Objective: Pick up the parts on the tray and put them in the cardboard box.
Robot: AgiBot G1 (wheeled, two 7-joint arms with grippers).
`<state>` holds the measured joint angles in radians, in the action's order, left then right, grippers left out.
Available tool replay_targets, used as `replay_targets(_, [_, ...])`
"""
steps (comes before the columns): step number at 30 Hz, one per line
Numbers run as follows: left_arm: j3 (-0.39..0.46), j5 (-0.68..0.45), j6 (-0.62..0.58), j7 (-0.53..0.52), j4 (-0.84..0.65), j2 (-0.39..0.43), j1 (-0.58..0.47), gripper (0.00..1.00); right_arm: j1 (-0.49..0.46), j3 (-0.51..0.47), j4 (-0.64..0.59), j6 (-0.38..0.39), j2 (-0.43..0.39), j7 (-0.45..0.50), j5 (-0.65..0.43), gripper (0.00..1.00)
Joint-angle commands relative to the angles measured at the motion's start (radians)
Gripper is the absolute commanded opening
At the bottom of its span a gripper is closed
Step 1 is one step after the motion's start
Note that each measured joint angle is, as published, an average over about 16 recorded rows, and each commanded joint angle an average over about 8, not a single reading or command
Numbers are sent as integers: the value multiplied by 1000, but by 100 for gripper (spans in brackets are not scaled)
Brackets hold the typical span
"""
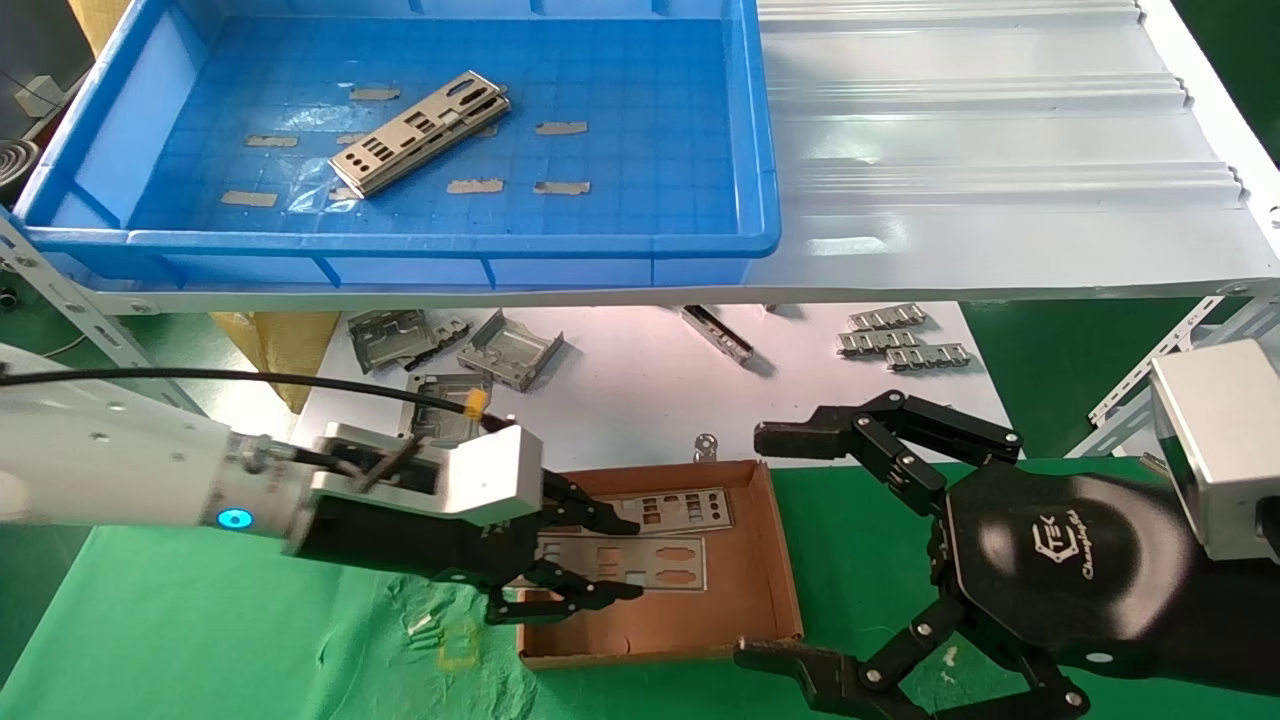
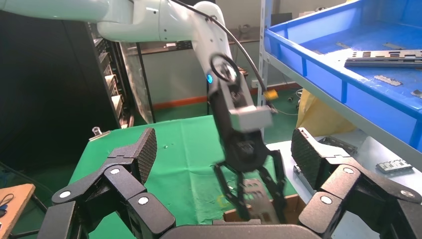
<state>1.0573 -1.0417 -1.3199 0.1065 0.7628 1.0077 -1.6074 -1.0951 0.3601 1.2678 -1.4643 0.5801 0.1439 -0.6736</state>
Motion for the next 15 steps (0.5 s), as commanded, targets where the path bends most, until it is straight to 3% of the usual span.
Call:
replay_targets(1, [8,-22,50,-1,-12,24,15,0,0,0,0,0,0,0,0,100])
replay_targets(4, [21,-54,100,10,-23,57,25,7,0,0,0,0,0,0,0,100])
replay_targets(10, [40,-107,194,11,-52,114,34,82,0,0,0,0,0,0,0,100])
replay_targets(12, [44,-121,223,4,-64,132,35,100,0,0,0,0,0,0,0,100])
replay_targets(15, [49,-135,256,-4,-84,158,35,100,0,0,0,0,0,0,0,100])
